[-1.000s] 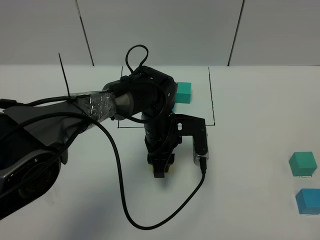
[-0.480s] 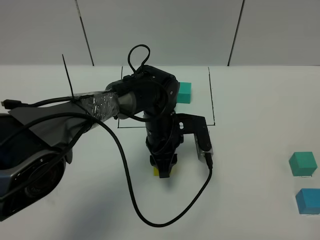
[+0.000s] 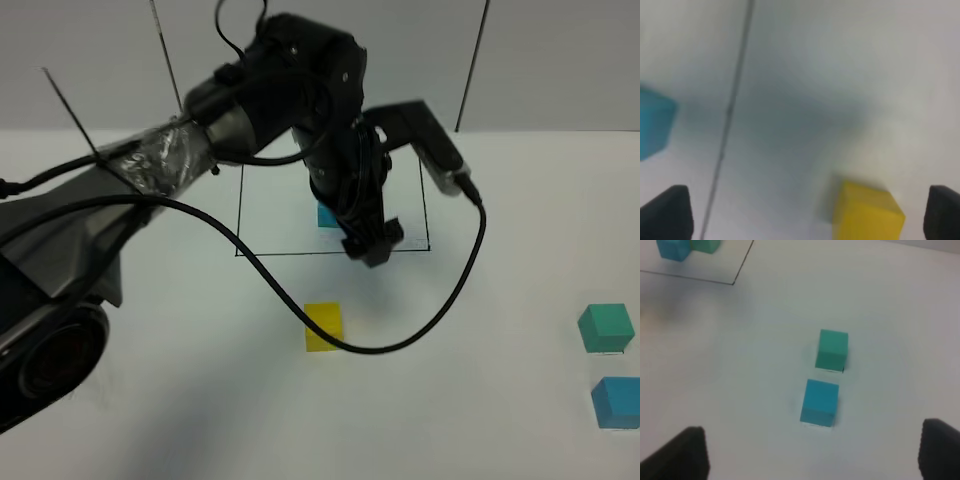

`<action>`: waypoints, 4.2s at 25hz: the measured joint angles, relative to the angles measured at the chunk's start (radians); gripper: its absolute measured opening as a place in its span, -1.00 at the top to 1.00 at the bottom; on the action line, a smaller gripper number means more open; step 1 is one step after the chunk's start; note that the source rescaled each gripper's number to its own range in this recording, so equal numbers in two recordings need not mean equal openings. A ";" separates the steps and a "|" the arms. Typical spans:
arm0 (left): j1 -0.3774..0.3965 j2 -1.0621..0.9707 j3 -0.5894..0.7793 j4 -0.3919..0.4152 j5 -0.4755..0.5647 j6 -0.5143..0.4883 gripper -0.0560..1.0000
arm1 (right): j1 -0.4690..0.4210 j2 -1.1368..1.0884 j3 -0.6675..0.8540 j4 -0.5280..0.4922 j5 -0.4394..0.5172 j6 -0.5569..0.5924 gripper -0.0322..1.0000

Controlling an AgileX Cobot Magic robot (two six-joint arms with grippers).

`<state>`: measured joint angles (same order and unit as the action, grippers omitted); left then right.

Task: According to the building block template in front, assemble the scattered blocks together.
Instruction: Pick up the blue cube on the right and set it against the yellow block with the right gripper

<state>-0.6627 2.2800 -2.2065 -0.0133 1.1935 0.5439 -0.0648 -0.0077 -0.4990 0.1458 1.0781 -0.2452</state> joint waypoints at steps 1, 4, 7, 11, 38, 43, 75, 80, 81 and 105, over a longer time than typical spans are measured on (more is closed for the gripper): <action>0.000 -0.034 -0.009 0.021 -0.001 -0.020 -1.00 | 0.000 0.000 0.000 0.000 0.000 0.000 -0.47; 0.008 -0.132 -0.017 0.171 -0.001 -0.160 -0.98 | 0.000 0.000 0.000 0.000 0.000 0.000 -0.47; 0.069 -0.215 -0.017 0.324 0.000 -0.403 -0.95 | 0.000 0.000 0.000 0.000 0.000 0.000 -0.47; 0.234 -0.329 -0.016 0.344 0.001 -0.567 -0.88 | 0.000 0.000 0.000 0.000 0.000 0.000 -0.47; 0.584 -2.050 1.252 0.074 -0.107 -0.391 -0.42 | 0.000 0.000 0.000 0.000 0.000 0.000 -0.47; 0.584 -2.228 1.437 0.047 -0.104 -0.533 -0.42 | 0.000 0.000 0.000 0.000 0.000 0.000 -0.47; 0.584 -2.288 1.698 0.049 -0.126 -0.625 -0.13 | 0.000 0.000 0.000 0.003 0.000 0.000 -0.43; 0.584 -2.288 1.698 0.049 -0.126 -0.625 -0.12 | 0.000 0.000 0.000 -0.007 0.000 0.013 -0.43; 0.584 -2.288 1.698 0.049 -0.126 -0.625 -0.12 | 0.000 0.000 0.000 -0.010 -0.001 0.019 -0.43; 0.584 -2.288 1.699 0.049 -0.126 -0.625 -0.09 | 0.000 0.994 -0.029 0.067 -0.527 0.190 -0.43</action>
<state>-0.0784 -0.0076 -0.5075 0.0359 1.0677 -0.0813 -0.0648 0.9867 -0.5277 0.2128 0.5507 -0.0550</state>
